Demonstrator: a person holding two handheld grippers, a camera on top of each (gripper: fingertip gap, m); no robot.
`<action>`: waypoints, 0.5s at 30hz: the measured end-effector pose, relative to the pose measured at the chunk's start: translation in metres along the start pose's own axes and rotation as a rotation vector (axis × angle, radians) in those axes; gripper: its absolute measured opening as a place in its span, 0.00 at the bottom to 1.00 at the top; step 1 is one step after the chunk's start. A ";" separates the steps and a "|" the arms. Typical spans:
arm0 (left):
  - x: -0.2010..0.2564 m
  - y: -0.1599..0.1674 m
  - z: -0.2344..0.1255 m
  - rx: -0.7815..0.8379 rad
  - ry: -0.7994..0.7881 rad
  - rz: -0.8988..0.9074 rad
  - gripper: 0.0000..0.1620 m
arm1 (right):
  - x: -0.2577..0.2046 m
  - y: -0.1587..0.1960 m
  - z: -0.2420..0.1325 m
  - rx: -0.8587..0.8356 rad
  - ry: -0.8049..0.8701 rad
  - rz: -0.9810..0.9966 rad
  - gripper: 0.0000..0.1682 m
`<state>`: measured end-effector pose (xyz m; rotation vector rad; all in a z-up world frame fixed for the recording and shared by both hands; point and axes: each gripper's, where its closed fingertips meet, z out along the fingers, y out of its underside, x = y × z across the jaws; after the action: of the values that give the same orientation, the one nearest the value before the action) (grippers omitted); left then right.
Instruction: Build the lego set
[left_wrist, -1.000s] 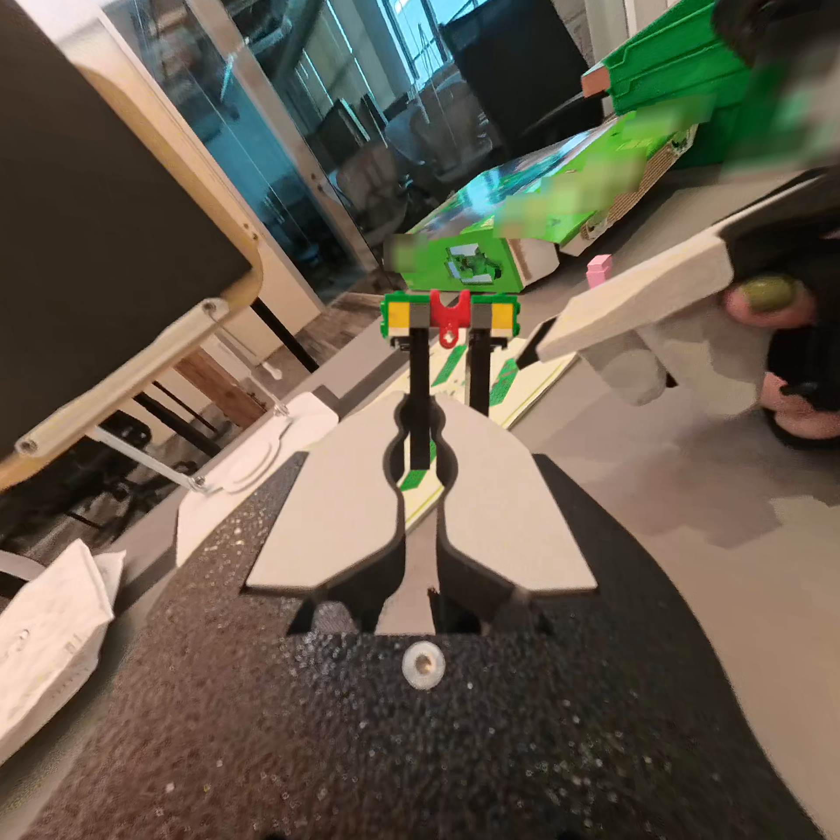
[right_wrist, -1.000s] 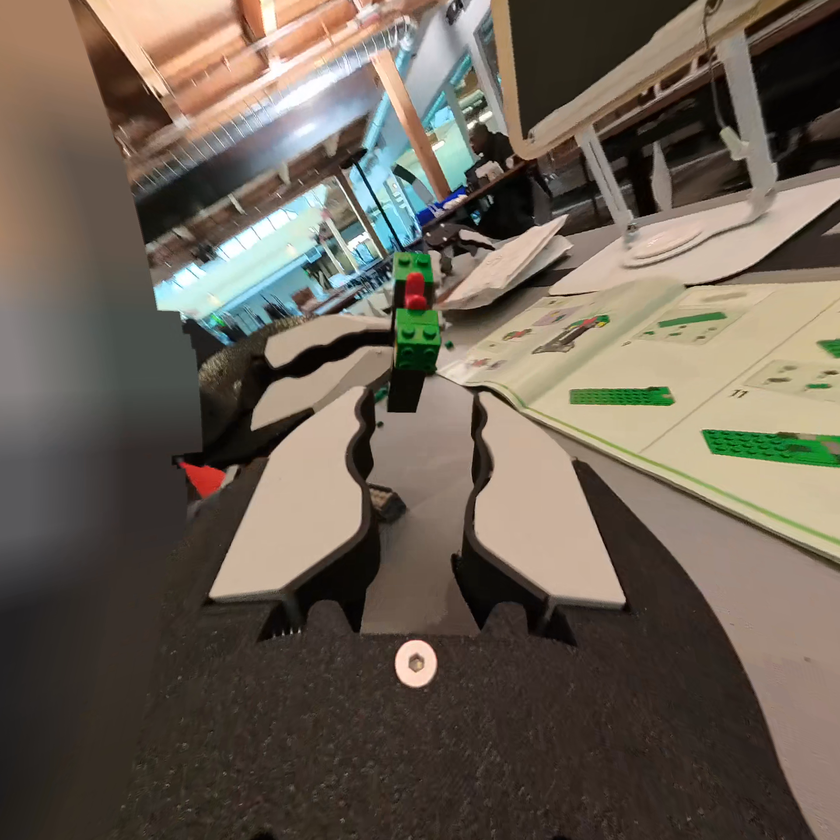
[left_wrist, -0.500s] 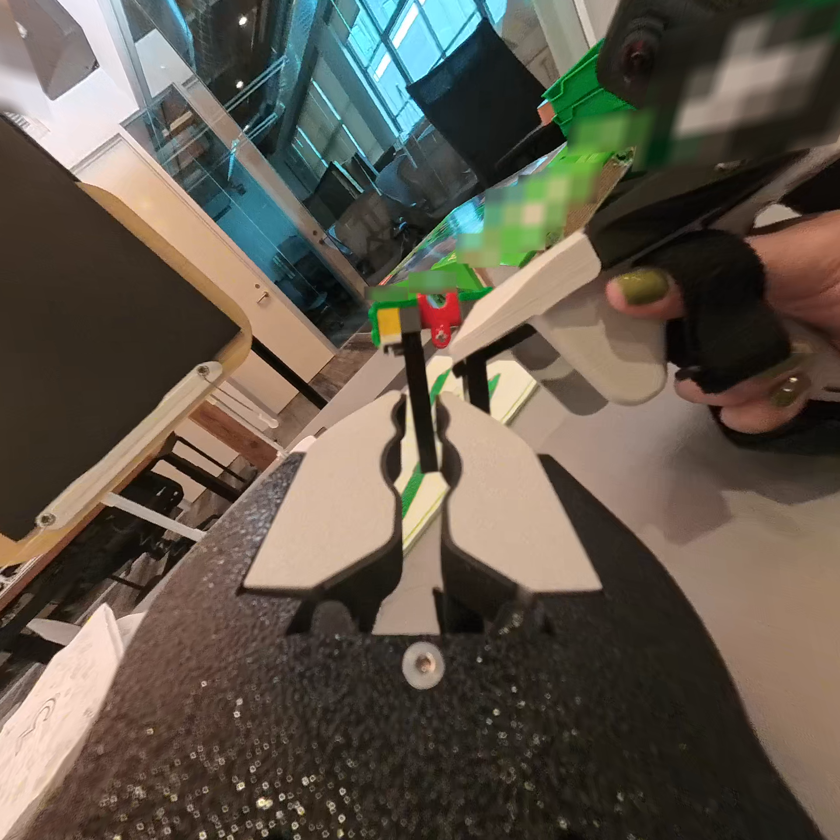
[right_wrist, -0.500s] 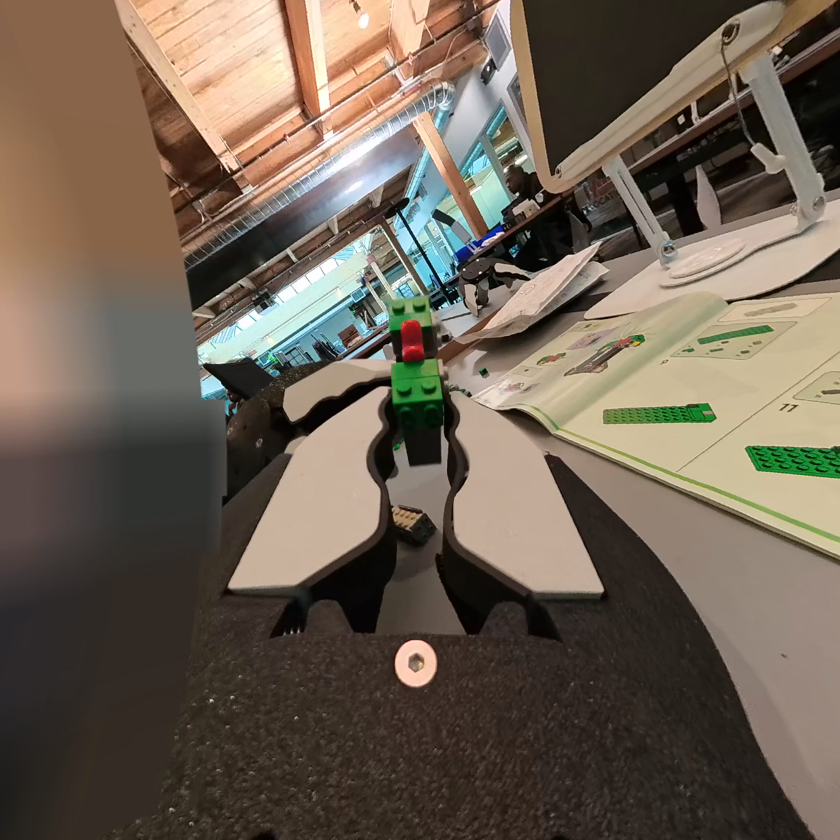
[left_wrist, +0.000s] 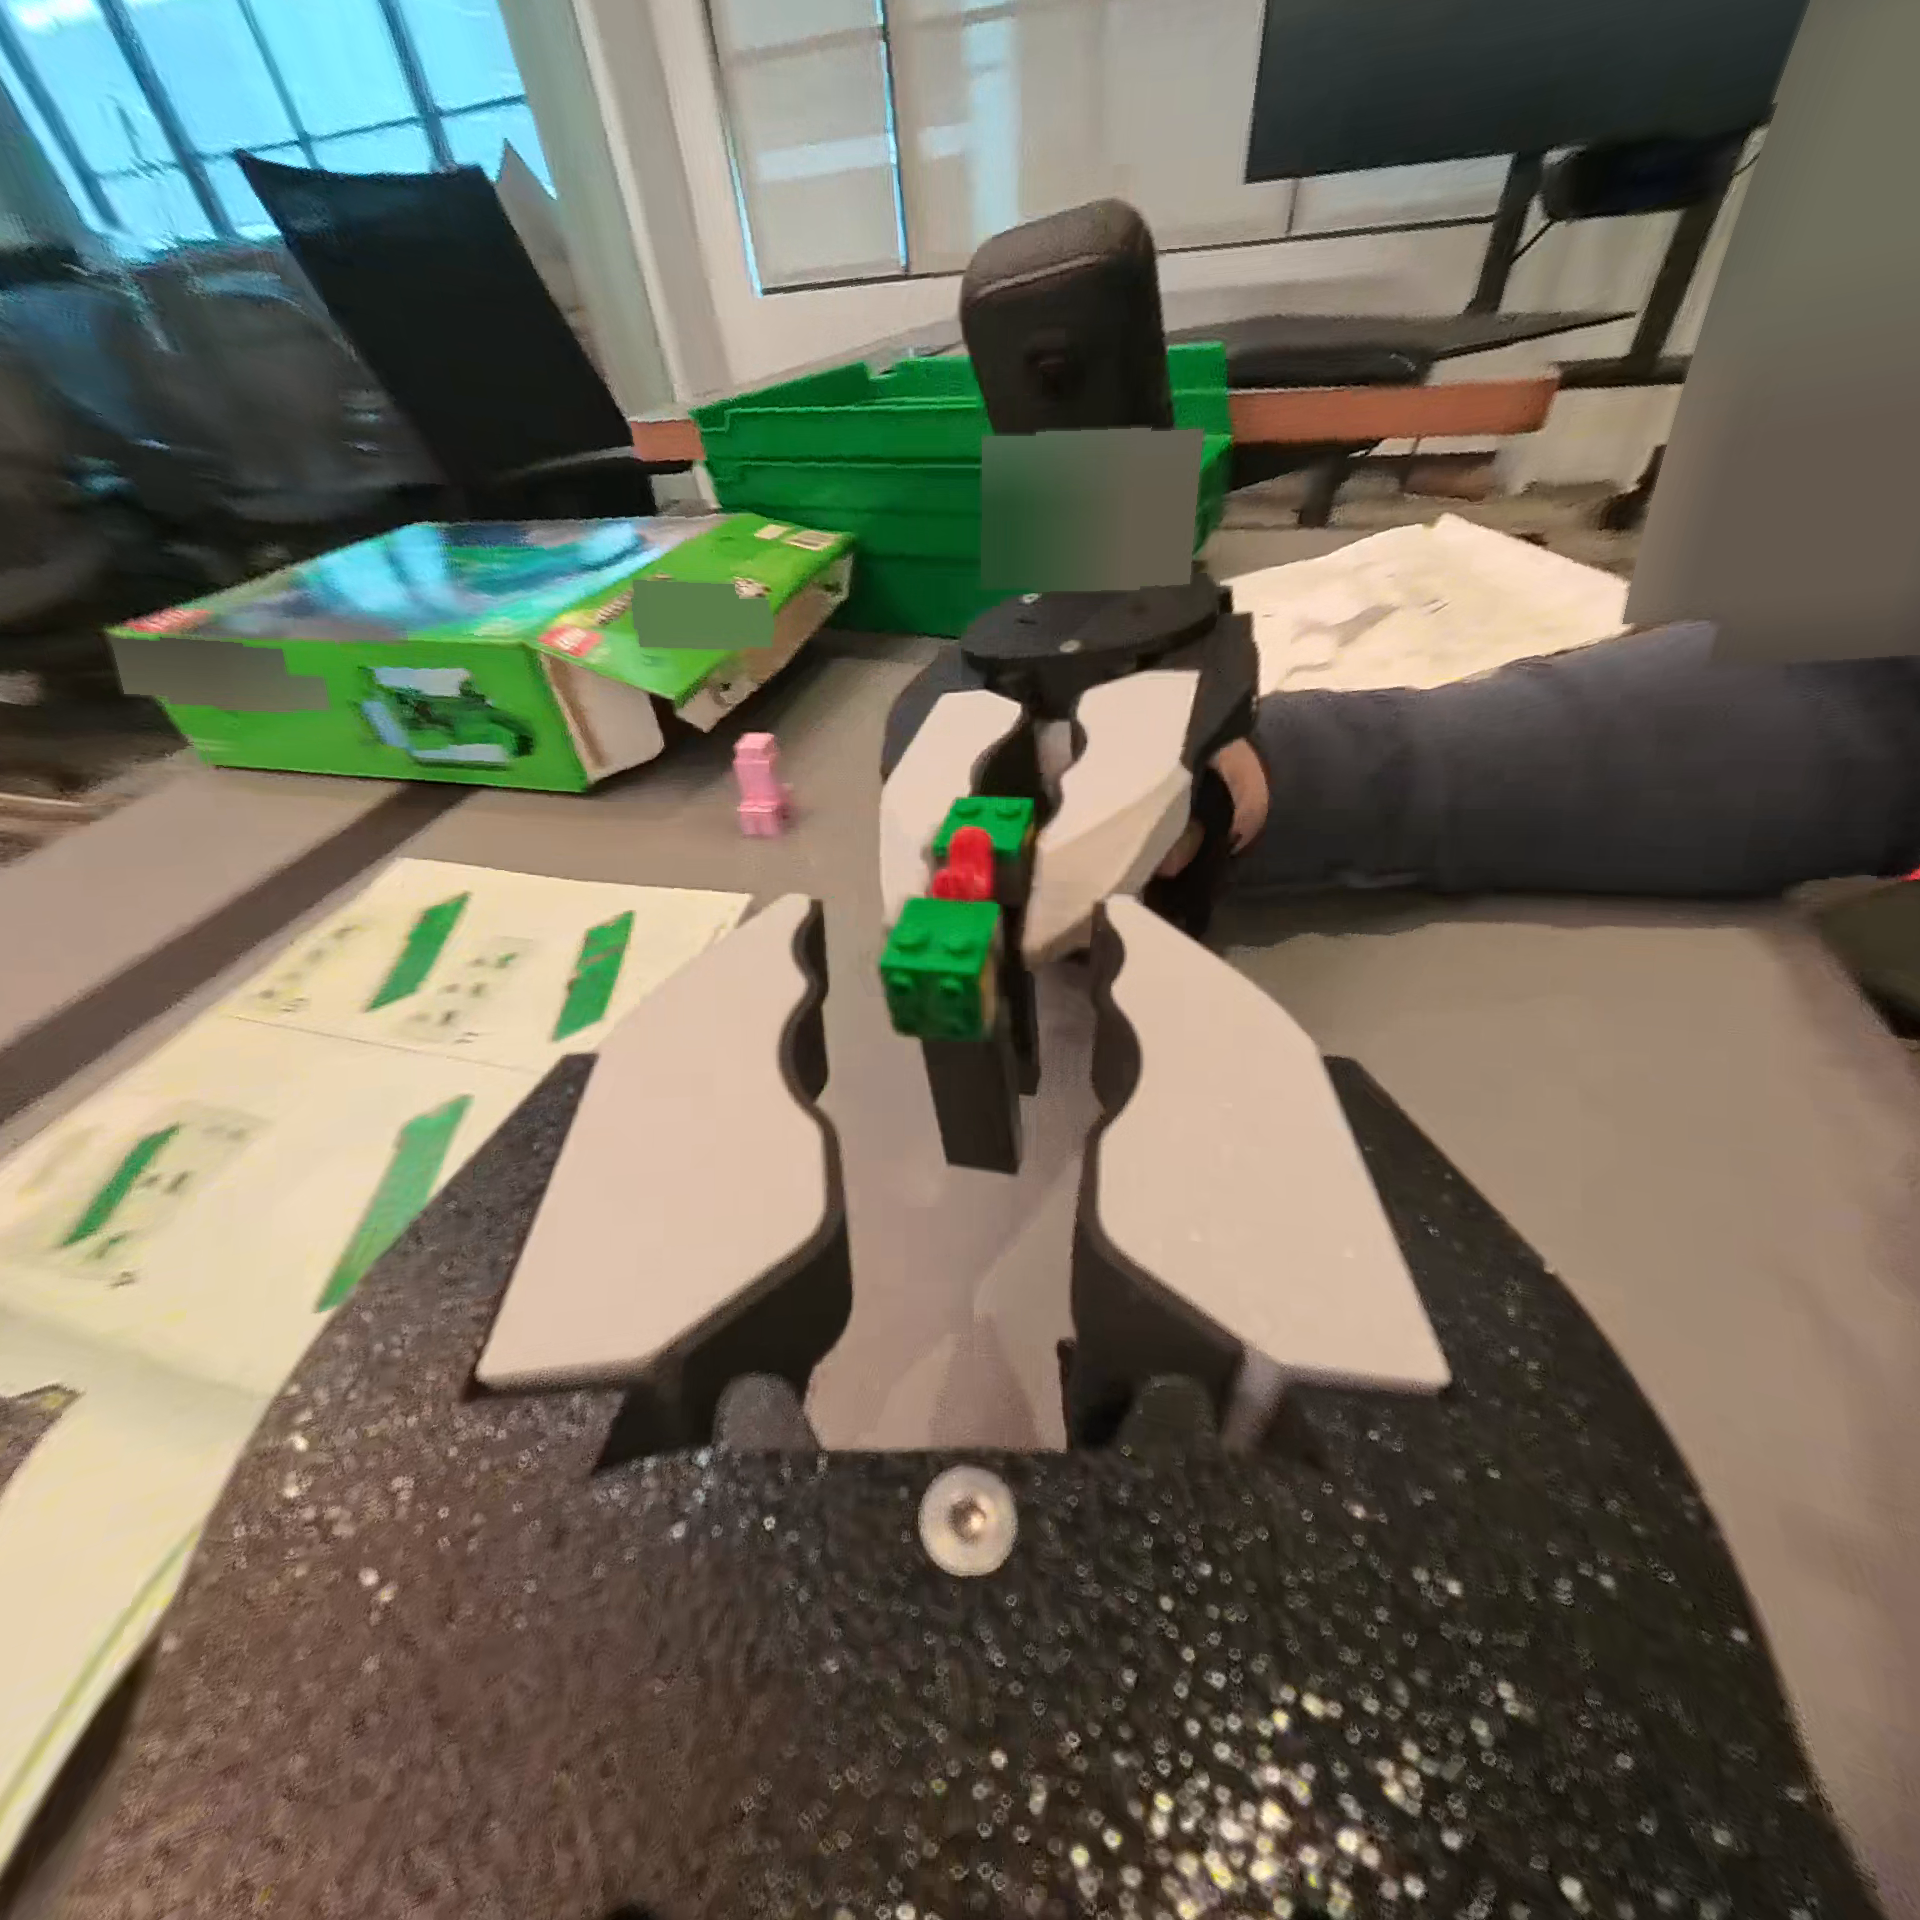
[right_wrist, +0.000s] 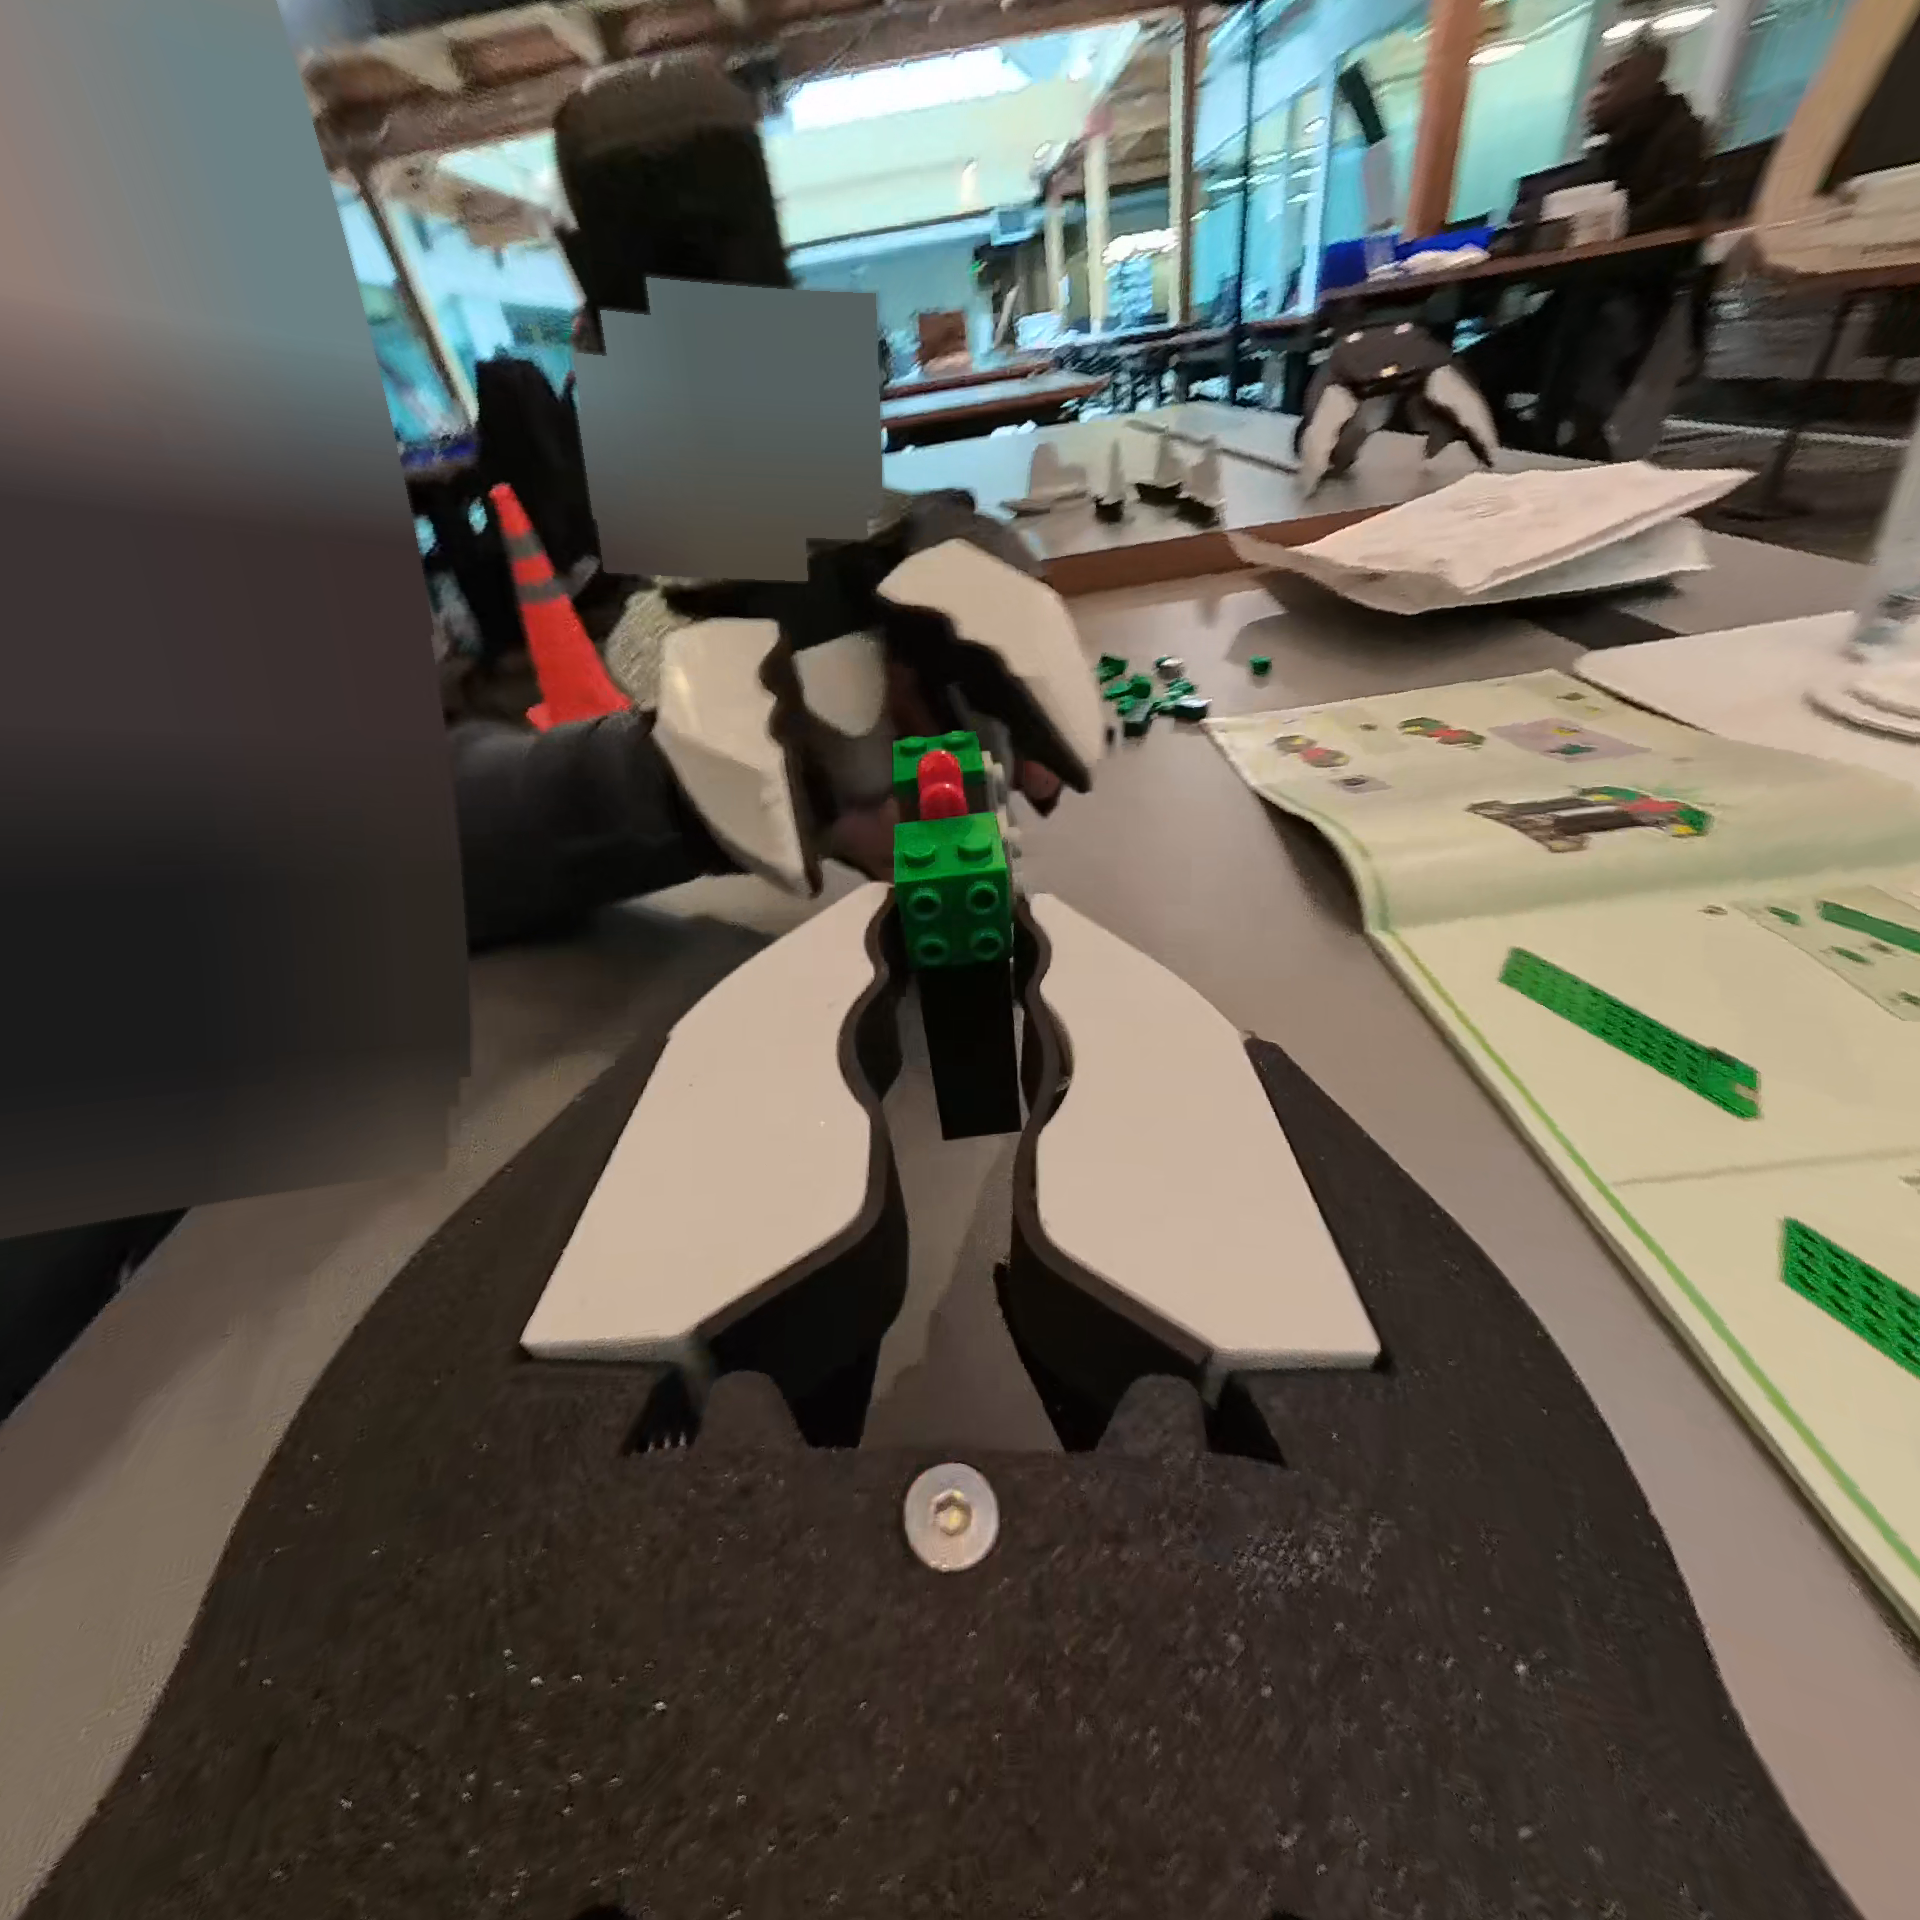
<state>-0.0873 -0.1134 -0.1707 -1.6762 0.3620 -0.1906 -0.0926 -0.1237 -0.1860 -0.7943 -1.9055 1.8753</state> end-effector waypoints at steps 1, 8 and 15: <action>0.002 0.001 -0.001 -0.003 0.026 -0.018 0.28 | -0.004 0.002 0.002 -0.016 -0.019 -0.014 0.11; 0.015 0.011 -0.006 -0.052 0.143 -0.041 0.20 | -0.014 0.002 0.003 -0.014 -0.070 -0.054 0.11; 0.018 0.007 -0.009 -0.026 0.156 -0.008 0.13 | -0.018 0.004 0.004 -0.027 -0.083 -0.086 0.11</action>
<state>-0.0745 -0.1284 -0.1778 -1.6936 0.4766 -0.3250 -0.0801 -0.1381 -0.1873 -0.6409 -1.9857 1.8607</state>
